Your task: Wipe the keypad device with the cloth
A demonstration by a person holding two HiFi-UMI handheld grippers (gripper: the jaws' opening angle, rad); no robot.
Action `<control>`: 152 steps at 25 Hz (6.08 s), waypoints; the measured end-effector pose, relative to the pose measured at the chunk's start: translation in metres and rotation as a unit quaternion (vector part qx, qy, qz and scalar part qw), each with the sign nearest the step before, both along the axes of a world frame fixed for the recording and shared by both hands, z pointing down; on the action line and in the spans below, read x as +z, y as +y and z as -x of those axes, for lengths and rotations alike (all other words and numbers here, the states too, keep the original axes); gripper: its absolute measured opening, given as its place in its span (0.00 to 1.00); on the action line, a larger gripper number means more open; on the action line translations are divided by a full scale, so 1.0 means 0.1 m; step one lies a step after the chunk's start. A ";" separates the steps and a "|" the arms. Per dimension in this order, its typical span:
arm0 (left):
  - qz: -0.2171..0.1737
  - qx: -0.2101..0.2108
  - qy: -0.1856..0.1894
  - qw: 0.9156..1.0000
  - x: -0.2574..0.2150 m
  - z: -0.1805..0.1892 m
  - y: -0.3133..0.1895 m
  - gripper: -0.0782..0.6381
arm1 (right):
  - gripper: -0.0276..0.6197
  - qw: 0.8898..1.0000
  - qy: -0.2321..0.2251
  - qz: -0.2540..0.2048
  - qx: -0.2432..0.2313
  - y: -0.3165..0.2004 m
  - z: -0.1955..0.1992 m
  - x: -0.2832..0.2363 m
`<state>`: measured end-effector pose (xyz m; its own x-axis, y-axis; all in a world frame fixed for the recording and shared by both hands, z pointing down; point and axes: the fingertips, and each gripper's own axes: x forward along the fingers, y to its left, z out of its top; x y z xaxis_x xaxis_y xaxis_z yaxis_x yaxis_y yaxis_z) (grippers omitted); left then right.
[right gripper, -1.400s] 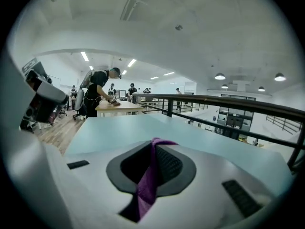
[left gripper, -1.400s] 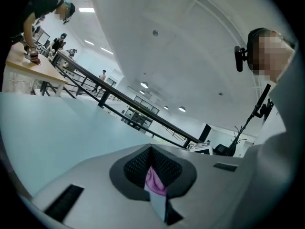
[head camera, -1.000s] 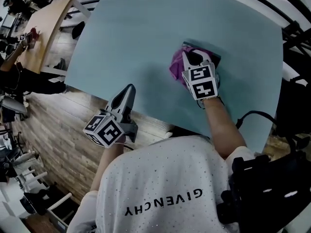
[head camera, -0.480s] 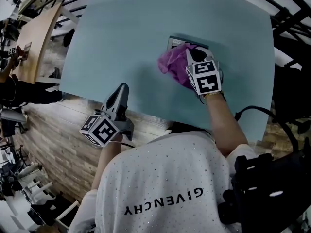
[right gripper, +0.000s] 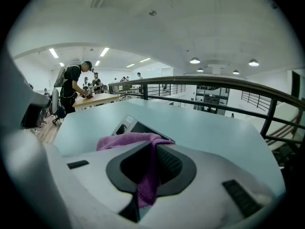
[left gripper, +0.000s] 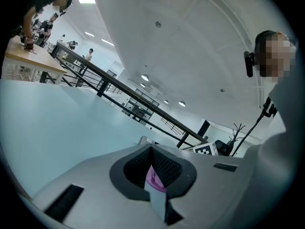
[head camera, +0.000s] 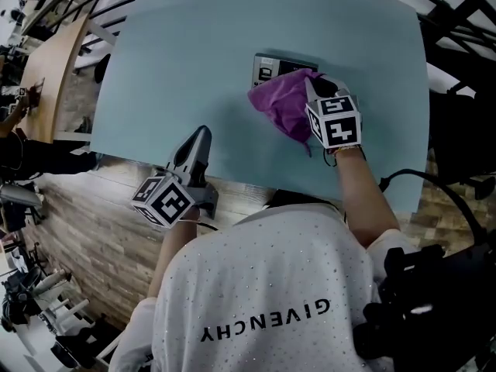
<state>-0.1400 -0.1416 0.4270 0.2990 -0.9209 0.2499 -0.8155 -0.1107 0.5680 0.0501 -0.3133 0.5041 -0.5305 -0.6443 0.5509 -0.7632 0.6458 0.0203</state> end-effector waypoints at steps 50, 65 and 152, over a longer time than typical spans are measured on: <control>-0.030 0.001 -0.007 1.000 -0.12 -0.52 -0.51 0.11 | 0.09 0.992 0.033 -0.014 -0.124 0.04 0.53 0.08; -0.008 0.010 -0.010 1.000 0.15 -0.46 -0.65 0.11 | 0.09 0.998 0.002 0.045 -0.034 -0.08 -0.20 0.15; 0.020 0.219 0.017 0.975 0.48 0.02 -0.84 0.11 | 0.09 0.976 -0.023 0.145 0.161 0.36 -0.12 0.53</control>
